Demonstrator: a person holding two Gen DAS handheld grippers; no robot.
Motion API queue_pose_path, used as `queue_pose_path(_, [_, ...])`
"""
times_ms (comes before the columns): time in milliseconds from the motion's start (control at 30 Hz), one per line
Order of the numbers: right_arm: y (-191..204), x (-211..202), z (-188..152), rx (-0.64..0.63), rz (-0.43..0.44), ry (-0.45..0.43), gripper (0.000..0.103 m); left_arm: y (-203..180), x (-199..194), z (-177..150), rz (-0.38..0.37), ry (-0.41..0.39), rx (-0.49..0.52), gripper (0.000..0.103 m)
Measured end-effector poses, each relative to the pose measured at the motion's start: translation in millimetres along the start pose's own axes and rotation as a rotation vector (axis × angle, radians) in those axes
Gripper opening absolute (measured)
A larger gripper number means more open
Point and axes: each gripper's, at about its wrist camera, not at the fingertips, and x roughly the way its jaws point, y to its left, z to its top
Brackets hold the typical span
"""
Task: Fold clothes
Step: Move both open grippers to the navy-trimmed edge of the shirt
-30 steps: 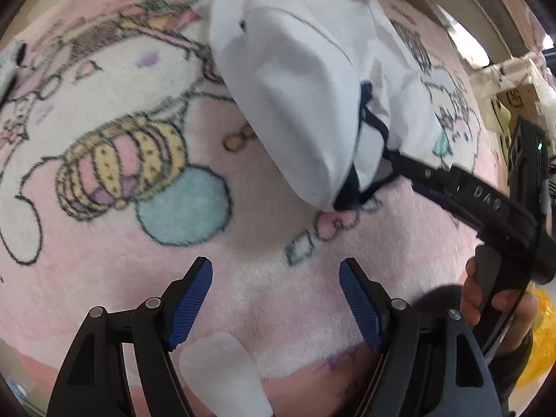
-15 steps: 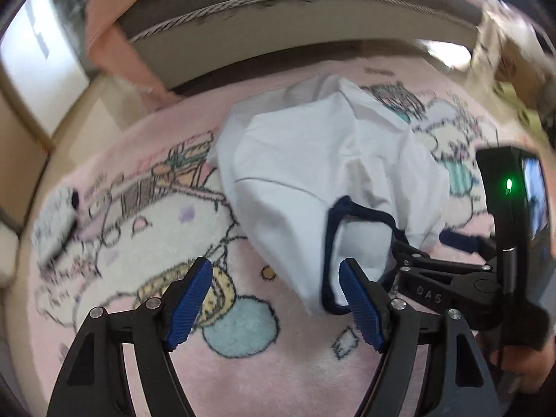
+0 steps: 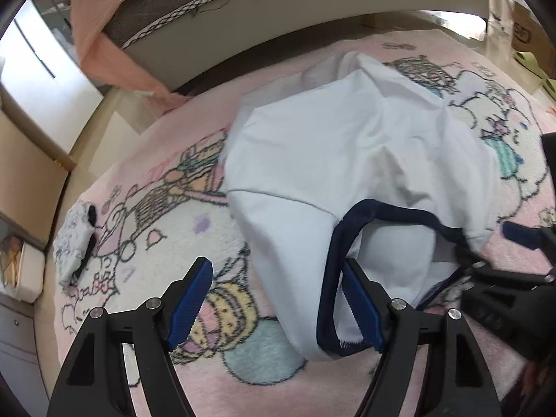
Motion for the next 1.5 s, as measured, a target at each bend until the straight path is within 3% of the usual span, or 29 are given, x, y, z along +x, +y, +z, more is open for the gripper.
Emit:
queue_pose_path(200, [-25.2, -8.3, -1.9, 0.082, -0.071, -0.004, 0.068, 28.5, -1.3, -6.9, 0.064, 0.005, -0.08, 0.077])
queue_pose_path(367, [-44.8, -16.5, -10.7, 0.172, -0.088, 0.008, 0.071, 35.8, 9.5, -19.6, 0.037, 0.075, -0.104, 0.077])
queue_pose_path(533, [-36.5, -17.5, -23.7, 0.146, -0.07, 0.001, 0.071, 27.0, 15.8, -33.0, 0.018, 0.091, -0.102, 0.077])
queue_pose_path(700, [-14.3, -30.9, -24.8, 0.046, 0.028, -0.131, 0.073, 28.2, 2.8, -31.7, -0.018, -0.036, -0.146, 0.076])
queue_pose_path(800, [1.2, -25.9, -24.8, -0.03, -0.051, -0.158, 0.073, 22.0, 5.5, -29.2, -0.007, -0.063, -0.125, 0.076])
queue_pose_path(967, [14.8, -5.3, -22.3, -0.117, -0.156, -0.084, 0.073, 1.5, 16.3, -30.0, 0.0, -0.035, -0.05, 0.077])
queue_pose_path(1200, [25.6, 11.2, -23.1, -0.184, -0.175, -0.048, 0.073, -5.9, 14.8, -28.5, 0.061, -0.073, -0.024, 0.077])
queue_pose_path(1300, [16.7, 16.2, -20.5, -0.144, -0.164, -0.028, 0.073, 0.8, 15.0, -27.9, 0.124, -0.084, -0.033, 0.077])
queue_pose_path(1500, [-17.4, 11.5, -16.1, 0.011, -0.124, -0.021, 0.073, 23.3, 21.0, -32.8, 0.099, -0.046, -0.114, 0.077])
